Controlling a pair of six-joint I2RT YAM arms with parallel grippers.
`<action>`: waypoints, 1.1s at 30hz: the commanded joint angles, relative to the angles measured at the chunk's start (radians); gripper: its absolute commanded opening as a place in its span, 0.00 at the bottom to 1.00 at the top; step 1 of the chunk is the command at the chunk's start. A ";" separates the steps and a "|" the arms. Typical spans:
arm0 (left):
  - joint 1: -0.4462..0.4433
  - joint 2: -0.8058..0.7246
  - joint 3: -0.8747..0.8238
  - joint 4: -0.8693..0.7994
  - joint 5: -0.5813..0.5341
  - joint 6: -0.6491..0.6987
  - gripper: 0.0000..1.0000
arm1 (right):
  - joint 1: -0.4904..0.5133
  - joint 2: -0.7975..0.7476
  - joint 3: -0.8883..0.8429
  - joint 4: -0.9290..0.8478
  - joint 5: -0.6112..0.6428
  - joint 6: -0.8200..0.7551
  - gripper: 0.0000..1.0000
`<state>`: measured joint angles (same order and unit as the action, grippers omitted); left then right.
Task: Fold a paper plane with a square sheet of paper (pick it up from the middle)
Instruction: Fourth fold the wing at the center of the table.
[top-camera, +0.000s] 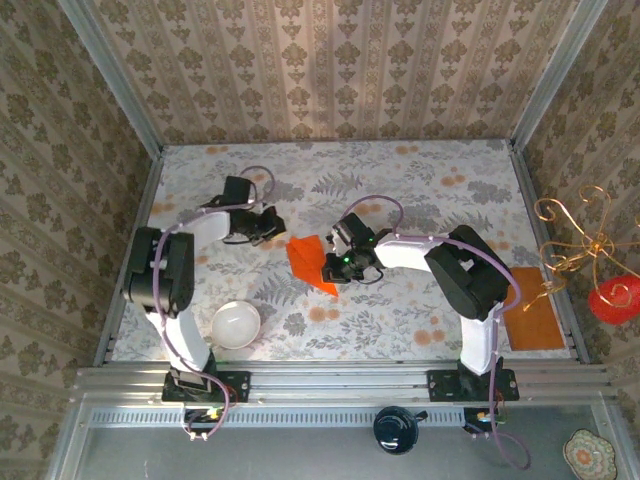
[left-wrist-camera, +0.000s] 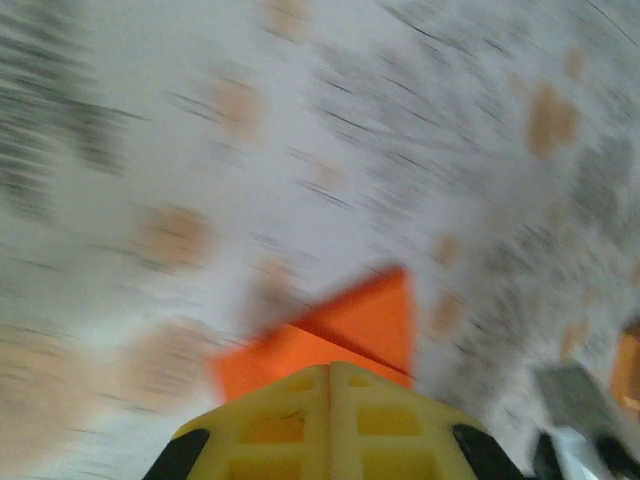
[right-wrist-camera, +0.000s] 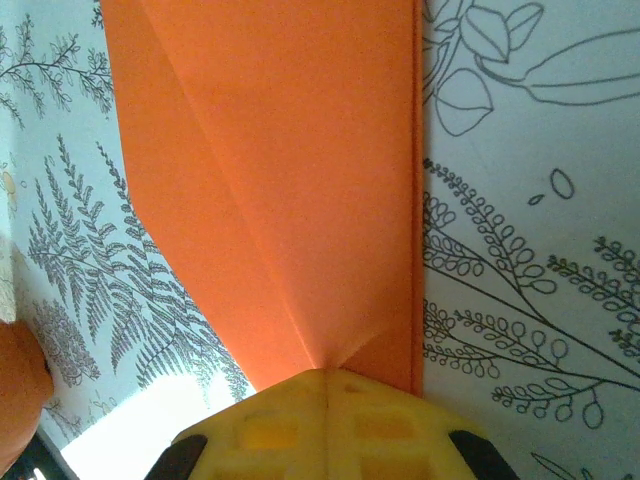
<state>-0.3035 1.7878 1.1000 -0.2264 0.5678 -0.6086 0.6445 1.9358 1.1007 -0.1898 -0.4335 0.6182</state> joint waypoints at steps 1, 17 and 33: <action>-0.085 -0.003 -0.038 0.041 0.012 -0.044 0.05 | -0.013 0.053 -0.035 -0.120 0.036 0.023 0.00; -0.136 0.151 -0.030 0.041 -0.029 -0.019 0.00 | -0.029 -0.005 -0.011 0.000 -0.068 0.035 0.02; -0.127 0.165 -0.053 0.038 -0.048 -0.023 0.00 | -0.014 0.091 0.200 -0.045 -0.039 -0.016 0.04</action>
<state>-0.4370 1.9236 1.0729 -0.1596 0.5606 -0.6220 0.6228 1.9781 1.2675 -0.1661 -0.4938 0.6319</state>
